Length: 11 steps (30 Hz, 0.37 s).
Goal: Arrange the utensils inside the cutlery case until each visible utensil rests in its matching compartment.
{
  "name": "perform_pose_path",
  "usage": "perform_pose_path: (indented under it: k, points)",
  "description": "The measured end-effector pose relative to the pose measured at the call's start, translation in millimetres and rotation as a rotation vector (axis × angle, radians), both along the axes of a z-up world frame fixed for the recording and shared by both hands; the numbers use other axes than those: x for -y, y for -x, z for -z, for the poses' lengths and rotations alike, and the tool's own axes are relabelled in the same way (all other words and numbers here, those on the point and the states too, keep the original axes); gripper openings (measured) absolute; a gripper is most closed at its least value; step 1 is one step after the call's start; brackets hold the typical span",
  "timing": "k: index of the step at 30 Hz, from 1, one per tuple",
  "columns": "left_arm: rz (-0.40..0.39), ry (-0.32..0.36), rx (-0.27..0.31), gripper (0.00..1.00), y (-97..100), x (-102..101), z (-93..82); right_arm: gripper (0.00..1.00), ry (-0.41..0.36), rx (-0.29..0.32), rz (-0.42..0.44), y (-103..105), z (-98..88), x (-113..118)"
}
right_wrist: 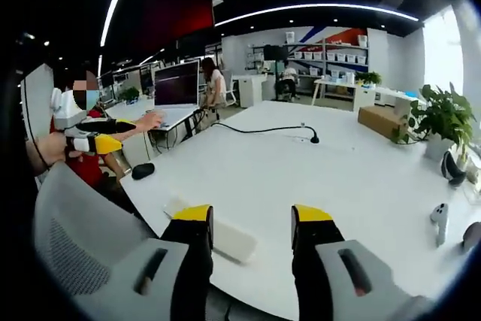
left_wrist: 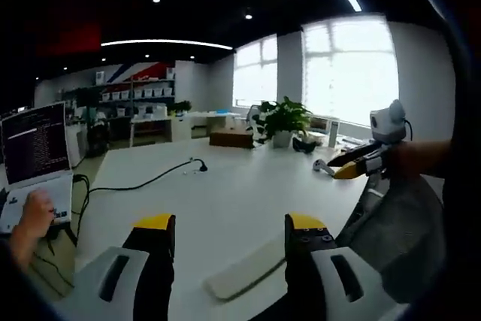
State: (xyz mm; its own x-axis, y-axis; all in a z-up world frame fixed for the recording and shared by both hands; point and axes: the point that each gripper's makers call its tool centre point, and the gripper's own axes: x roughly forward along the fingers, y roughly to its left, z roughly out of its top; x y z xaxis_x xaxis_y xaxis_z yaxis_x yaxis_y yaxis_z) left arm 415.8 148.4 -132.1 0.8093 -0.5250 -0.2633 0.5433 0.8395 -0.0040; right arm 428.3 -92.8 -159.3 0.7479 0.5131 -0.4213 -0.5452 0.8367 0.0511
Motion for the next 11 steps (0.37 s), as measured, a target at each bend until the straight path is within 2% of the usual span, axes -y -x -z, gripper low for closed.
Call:
perform_pose_path:
  k: [11]
  points:
    - [-0.01, 0.039, -0.011, 0.6, -0.6, -7.7, 0.6, 0.39, 0.019, -0.019, -0.007, 0.7, 4.8, -2.4]
